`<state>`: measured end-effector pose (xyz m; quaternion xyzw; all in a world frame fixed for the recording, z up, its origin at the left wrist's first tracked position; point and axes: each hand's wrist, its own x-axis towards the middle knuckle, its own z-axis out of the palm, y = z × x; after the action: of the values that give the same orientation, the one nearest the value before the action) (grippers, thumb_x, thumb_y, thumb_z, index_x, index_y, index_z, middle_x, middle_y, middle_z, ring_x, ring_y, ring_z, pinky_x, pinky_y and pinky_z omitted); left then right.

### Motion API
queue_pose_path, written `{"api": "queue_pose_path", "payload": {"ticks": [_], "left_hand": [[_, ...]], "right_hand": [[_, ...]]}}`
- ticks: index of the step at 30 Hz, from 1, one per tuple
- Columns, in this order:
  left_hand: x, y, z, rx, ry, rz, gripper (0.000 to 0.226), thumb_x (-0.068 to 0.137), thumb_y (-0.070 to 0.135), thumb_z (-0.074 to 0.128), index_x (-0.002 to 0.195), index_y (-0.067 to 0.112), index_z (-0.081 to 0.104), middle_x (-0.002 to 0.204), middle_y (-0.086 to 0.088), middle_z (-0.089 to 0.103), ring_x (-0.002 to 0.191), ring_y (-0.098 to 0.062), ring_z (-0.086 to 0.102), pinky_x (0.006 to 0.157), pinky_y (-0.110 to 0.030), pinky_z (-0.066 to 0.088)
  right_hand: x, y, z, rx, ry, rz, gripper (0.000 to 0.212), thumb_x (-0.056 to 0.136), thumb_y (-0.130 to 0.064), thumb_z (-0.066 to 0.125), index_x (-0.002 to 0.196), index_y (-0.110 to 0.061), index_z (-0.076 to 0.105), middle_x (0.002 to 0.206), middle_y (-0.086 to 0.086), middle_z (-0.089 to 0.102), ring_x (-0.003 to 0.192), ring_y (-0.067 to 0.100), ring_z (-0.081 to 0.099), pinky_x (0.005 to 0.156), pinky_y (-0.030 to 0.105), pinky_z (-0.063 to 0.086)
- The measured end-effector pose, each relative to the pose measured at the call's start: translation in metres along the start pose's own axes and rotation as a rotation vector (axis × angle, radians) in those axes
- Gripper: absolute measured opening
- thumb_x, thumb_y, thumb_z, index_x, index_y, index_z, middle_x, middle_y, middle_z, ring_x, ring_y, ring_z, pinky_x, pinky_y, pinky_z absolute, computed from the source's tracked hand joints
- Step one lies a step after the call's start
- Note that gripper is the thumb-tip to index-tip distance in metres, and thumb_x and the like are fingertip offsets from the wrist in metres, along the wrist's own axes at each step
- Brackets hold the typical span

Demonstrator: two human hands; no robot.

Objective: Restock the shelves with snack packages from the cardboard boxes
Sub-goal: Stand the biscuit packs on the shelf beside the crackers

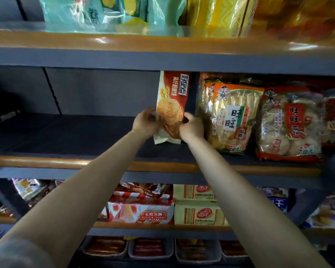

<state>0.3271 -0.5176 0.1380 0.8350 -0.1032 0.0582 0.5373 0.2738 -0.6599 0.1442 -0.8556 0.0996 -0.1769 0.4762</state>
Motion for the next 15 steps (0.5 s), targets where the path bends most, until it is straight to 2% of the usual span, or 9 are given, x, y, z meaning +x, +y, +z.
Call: {"api": "queue_pose_path", "payload": {"ticks": [3, 5, 7, 8, 10, 11, 13, 15], "left_hand": [[0.028, -0.009, 0.006, -0.010, -0.062, -0.077, 0.044, 0.090, 0.031, 0.071, 0.133, 0.026, 0.059, 0.126, 0.004, 0.066, 0.120, -0.018, 0.062, 0.105, -0.033, 0.049], [0.036, -0.007, 0.006, 0.035, -0.068, -0.037, 0.042, 0.089, 0.030, 0.068, 0.130, 0.028, 0.061, 0.126, 0.000, 0.069, 0.116, -0.022, 0.065, 0.103, -0.037, 0.052], [0.041, -0.001, 0.008, -0.065, -0.087, -0.030, 0.035, 0.087, 0.021, 0.066, 0.121, 0.029, 0.062, 0.120, -0.007, 0.070, 0.106, -0.028, 0.069, 0.091, -0.042, 0.058], [0.043, 0.000, 0.011, -0.166, -0.127, -0.051, 0.031, 0.089, 0.013, 0.065, 0.115, 0.029, 0.059, 0.115, -0.008, 0.070, 0.098, -0.026, 0.070, 0.082, -0.039, 0.060], [0.048, 0.002, 0.014, -0.266, -0.187, -0.048, 0.039, 0.091, -0.004, 0.059, 0.111, 0.028, 0.052, 0.105, -0.008, 0.068, 0.086, -0.018, 0.067, 0.068, -0.026, 0.056], [0.050, 0.002, 0.016, -0.290, -0.191, -0.040, 0.046, 0.089, -0.008, 0.058, 0.115, 0.028, 0.048, 0.104, -0.009, 0.068, 0.088, -0.018, 0.066, 0.068, -0.023, 0.054], [0.056, -0.001, 0.017, -0.348, -0.174, -0.032, 0.055, 0.085, -0.008, 0.060, 0.123, 0.027, 0.040, 0.111, -0.016, 0.068, 0.094, -0.024, 0.067, 0.074, -0.028, 0.055], [0.058, -0.003, 0.020, -0.370, -0.182, -0.015, 0.053, 0.086, -0.003, 0.061, 0.124, 0.026, 0.039, 0.118, -0.021, 0.067, 0.095, -0.026, 0.067, 0.083, -0.034, 0.057]], "right_hand": [[0.016, 0.002, 0.010, 0.086, 0.061, 0.043, 0.037, 0.101, -0.017, 0.052, 0.137, -0.017, 0.058, 0.132, 0.006, 0.063, 0.119, 0.026, 0.059, 0.093, 0.031, 0.050], [0.028, -0.001, 0.014, 0.112, 0.105, 0.040, 0.034, 0.100, -0.020, 0.053, 0.133, -0.019, 0.062, 0.128, 0.005, 0.065, 0.117, 0.026, 0.061, 0.092, 0.031, 0.051], [0.038, -0.005, 0.018, 0.147, 0.111, 0.074, 0.036, 0.098, -0.018, 0.054, 0.133, -0.019, 0.061, 0.128, 0.006, 0.065, 0.116, 0.026, 0.060, 0.089, 0.029, 0.048], [0.042, -0.007, 0.020, 0.153, 0.108, 0.092, 0.039, 0.096, -0.017, 0.055, 0.135, -0.020, 0.058, 0.129, 0.006, 0.064, 0.116, 0.027, 0.060, 0.087, 0.027, 0.046], [0.048, -0.009, 0.022, 0.151, 0.110, 0.126, 0.044, 0.093, -0.017, 0.057, 0.137, -0.021, 0.052, 0.127, 0.006, 0.062, 0.111, 0.027, 0.060, 0.082, 0.026, 0.042], [0.050, -0.008, 0.022, 0.161, 0.118, 0.148, 0.044, 0.093, -0.017, 0.058, 0.136, -0.020, 0.049, 0.124, 0.006, 0.061, 0.103, 0.025, 0.060, 0.079, 0.026, 0.041], [0.051, -0.007, 0.022, 0.190, 0.134, 0.182, 0.037, 0.092, -0.013, 0.057, 0.127, -0.018, 0.044, 0.111, 0.003, 0.058, 0.083, 0.015, 0.055, 0.067, 0.025, 0.041], [0.051, -0.004, 0.021, 0.193, 0.143, 0.175, 0.033, 0.092, -0.011, 0.056, 0.121, -0.020, 0.043, 0.108, 0.002, 0.059, 0.078, 0.010, 0.053, 0.058, 0.023, 0.039]]}}
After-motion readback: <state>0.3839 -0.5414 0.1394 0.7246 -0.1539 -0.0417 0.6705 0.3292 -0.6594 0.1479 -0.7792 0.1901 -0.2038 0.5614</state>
